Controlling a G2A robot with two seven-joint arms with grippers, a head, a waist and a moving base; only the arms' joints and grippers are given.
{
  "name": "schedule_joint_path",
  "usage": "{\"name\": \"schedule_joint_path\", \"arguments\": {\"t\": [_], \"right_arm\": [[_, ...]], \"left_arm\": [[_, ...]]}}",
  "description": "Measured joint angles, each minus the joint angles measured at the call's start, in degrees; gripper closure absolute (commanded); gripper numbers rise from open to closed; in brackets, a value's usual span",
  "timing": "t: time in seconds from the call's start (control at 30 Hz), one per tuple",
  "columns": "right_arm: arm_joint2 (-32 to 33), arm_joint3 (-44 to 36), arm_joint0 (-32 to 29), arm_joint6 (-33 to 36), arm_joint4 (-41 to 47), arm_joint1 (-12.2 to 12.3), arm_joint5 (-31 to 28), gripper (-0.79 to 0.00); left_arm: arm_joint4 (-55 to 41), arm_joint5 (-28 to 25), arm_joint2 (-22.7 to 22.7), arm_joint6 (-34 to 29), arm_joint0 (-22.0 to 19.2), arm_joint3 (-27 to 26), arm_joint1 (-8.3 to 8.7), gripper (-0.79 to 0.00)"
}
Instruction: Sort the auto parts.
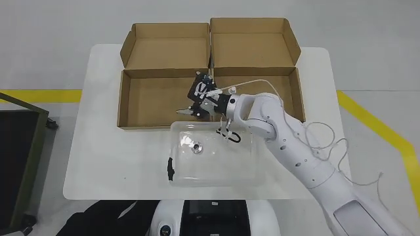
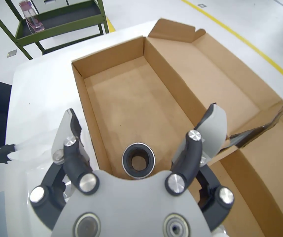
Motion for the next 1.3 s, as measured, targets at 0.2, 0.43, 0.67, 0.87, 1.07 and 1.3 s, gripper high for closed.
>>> {"name": "schedule_joint_path", "arguments": {"t": [0.2, 0.43, 0.67, 0.87, 1.07, 1.3], "right_arm": [[3.9, -9.4, -5.2, -2.2, -4.2, 1.4, 0.4, -0.785], [10.6, -19.9, -13.7, -5.1, -10.3, 3.5, -0.5, -0.785], [20.3, -27.9, -24.2, -5.0, -13.9, 6.0, -5.3, -0.785], [27.0, -30.2, -31.1, -5.1, -14.8, 7.5, -9.8, -0.785], [28.4, -30.5, -33.8, -7.0, -16.5, 8.3, -14.7, -0.785], [23.2, -28.0, -30.7, -5.4, -18.6, 8.2, -17.4, -0.785]], "left_arm": [[0.0, 0.0, 0.0, 0.0, 0.0, 0.0, 0.00, -0.785], [0.0, 0.0, 0.0, 0.0, 0.0, 0.0, 0.00, -0.785], [0.0, 0.0, 0.0, 0.0, 0.0, 0.0, 0.00, -0.785], [0.0, 0.0, 0.0, 0.0, 0.0, 0.0, 0.00, -0.785], [0.0, 0.0, 0.0, 0.0, 0.0, 0.0, 0.00, -0.785], [0.0, 0.0, 0.0, 0.0, 0.0, 0.0, 0.00, -0.785]]}}
